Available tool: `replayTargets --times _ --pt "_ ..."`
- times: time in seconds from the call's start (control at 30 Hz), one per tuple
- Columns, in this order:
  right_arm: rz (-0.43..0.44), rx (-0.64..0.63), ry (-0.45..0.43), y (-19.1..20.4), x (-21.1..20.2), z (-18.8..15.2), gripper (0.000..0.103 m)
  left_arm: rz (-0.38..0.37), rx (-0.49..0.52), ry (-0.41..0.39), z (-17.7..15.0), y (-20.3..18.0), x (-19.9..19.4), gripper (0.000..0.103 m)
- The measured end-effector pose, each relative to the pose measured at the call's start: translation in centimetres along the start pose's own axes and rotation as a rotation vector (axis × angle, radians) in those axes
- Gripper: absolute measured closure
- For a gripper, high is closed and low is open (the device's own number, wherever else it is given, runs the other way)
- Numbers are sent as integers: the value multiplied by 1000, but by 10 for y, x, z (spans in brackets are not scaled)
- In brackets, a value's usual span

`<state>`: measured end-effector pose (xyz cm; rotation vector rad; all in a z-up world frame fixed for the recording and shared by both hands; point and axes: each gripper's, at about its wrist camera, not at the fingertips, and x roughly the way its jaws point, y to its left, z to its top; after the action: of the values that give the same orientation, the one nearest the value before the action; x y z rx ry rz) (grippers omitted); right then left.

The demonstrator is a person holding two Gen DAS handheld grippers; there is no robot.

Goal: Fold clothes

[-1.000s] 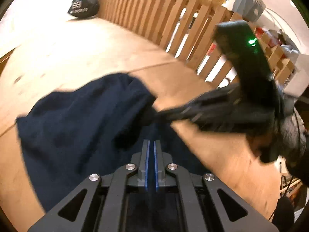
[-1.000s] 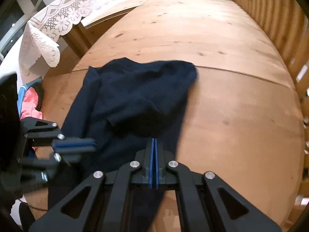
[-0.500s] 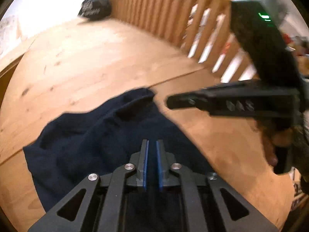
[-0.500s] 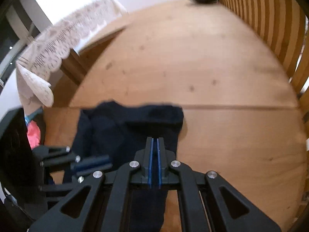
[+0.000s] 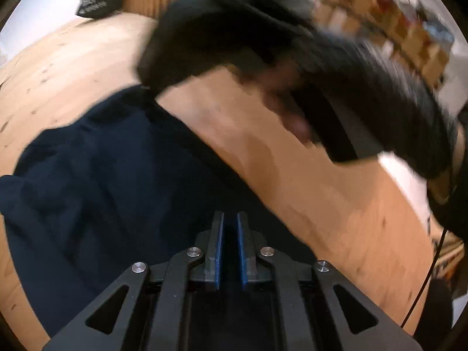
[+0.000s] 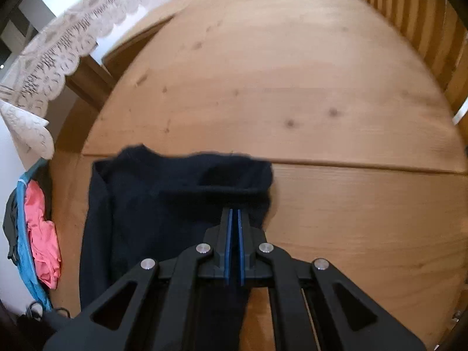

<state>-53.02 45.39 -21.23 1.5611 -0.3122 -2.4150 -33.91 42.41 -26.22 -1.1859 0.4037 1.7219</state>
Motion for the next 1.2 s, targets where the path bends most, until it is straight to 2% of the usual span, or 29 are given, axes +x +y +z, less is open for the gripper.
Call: replayTargets --times 0.1,0.13,0.2,0.27,0.37,0.47,0.6,0.67,0.7,0.83,1.0,1.03,1.07,1.1,1.2 --pt "4 49 -18 1 13 17 102 26 41 -33 -9 -8 7 96" --pt "21 80 -48 1 8 25 100 33 50 -42 -11 -10 9 96" --pt "80 96 -142 0 -19 27 98 35 44 -65 -8 -4 7 94" --pt "95 84 -171 -4 -41 14 93 34 27 -89 -2 7 3 93" --pt "63 76 -106 -16 -47 -19 93 33 -3 -134 13 26 -4 95" --pt "82 69 -52 -19 -50 -53 93 82 -13 -197 50 50 -9 96" --pt "19 9 -27 -4 -44 -71 92 100 -59 -219 96 85 1 96" --pt "-37 -23 -19 1 -42 -75 82 106 -65 -199 109 89 16 94" --pt "-64 -31 -17 1 -43 -76 81 110 -57 -174 116 88 24 93" --pt "-37 -35 -7 0 -43 -76 80 159 -1 -123 125 85 42 81" --pt "-39 -64 -7 5 -43 -77 79 187 14 -39 130 88 25 83" --pt "-33 -64 -10 4 -44 -77 80 183 3 -19 128 93 20 87" --pt "-29 -61 -8 3 -44 -78 90 185 -12 -3 128 97 24 98" --pt "-26 -55 -2 1 -44 -79 98 188 -33 4 128 102 26 98" --pt "-8 -47 -2 -3 -47 -82 100 174 -113 -28 129 121 21 99"
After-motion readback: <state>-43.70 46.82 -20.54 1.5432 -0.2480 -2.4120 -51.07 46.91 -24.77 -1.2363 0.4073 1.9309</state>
